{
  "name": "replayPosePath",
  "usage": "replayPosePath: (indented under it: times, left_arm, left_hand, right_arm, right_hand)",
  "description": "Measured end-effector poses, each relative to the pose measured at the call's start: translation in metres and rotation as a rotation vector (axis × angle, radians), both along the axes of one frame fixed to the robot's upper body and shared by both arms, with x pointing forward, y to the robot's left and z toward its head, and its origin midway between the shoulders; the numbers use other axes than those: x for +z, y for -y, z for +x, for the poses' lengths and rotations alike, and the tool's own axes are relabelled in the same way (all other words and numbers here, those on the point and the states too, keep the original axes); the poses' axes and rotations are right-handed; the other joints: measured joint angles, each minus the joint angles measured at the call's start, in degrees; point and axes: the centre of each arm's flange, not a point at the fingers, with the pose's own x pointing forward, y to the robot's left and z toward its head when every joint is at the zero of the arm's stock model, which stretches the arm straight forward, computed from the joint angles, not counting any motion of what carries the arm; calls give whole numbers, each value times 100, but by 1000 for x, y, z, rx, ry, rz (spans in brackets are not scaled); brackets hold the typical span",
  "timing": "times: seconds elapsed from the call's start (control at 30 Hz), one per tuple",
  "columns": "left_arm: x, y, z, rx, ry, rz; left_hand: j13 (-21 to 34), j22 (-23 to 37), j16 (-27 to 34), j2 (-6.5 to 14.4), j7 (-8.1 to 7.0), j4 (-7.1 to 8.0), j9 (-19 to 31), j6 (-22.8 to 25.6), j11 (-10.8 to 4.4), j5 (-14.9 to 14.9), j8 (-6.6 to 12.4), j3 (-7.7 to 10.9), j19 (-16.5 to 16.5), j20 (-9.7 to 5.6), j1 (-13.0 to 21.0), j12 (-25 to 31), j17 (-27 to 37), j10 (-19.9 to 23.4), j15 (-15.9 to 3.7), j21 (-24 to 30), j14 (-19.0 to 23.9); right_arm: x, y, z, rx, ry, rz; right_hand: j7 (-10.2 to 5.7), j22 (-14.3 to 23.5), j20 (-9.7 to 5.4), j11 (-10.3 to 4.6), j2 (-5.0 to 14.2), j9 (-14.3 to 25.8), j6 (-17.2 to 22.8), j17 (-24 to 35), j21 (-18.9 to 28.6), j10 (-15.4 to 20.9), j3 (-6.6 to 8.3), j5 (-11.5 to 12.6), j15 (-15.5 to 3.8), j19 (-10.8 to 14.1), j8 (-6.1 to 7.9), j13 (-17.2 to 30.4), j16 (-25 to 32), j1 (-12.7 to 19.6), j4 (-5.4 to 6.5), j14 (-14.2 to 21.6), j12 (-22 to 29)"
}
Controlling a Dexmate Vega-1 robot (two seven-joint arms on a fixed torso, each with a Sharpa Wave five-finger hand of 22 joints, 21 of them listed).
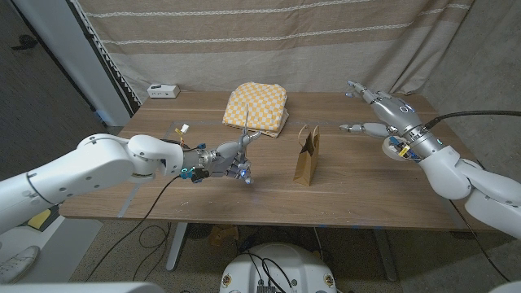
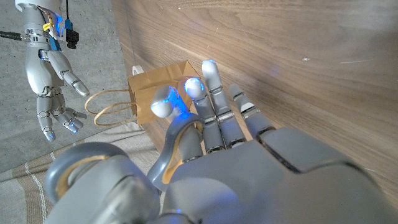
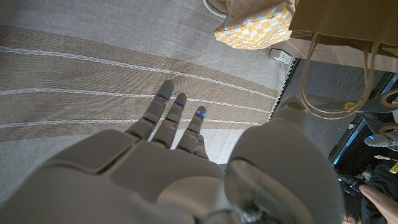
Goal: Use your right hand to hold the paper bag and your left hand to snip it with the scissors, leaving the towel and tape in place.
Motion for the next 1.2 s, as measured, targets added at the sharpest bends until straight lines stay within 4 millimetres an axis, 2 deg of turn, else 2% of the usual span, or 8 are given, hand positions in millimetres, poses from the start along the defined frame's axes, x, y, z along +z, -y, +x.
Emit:
replayPosePath:
  times: [0.23, 0.47, 0.83, 1.2]
  left_arm:
    - [0, -1, -1, 0, -2, 1]
    - [-1, -2, -2, 1, -4, 2]
    - [0, -4, -2, -1, 6, -1]
    - [1, -8, -3, 12, 20, -5]
  left_hand:
    - [3, 0, 40, -6, -9, 0, 0, 9, 0, 0, 0, 0, 0, 0, 37, 0, 16, 0, 0, 0, 0]
    - [31, 0, 39, -5, -10, 0, 0, 10, 0, 0, 0, 0, 0, 0, 36, 0, 0, 0, 1, 0, 0]
    - [176, -1, 127, -5, -10, 1, 0, 10, -1, 0, 0, 1, -32, -31, 36, 93, 17, 1, -3, 0, -3]
    - [231, -1, 172, 3, -11, 2, 0, 10, -1, 34, 0, 2, -31, -31, 43, 137, 0, 1, -1, 0, -1]
  right_arm:
    - [-6, -5, 1, -10, 17, -11]
    - [-11, -11, 3, -22, 40, -27]
    - [-20, -23, 7, -5, 54, -3]
    - [-27, -32, 13, 15, 69, 36]
  right_hand:
    - [4, 14, 128, 0, -29, 0, -81, -18, -144, -121, 0, 23, 6, -231, 0, -26, -88, 32, 0, -165, -3]
    - [12, 14, 155, -30, 1, 0, -90, -18, -218, -152, 0, 27, 15, -320, 0, -26, -97, 62, 0, -236, -2]
    - [13, 14, 169, 2, 1, 0, -89, -17, -262, -182, 0, 27, -15, -377, 26, -26, -97, 61, 0, -266, -2]
    - [10, 13, 121, 2, 69, 1, -86, -17, -360, -182, -16, 27, -15, -490, 49, -25, -97, 130, 16, -328, -2]
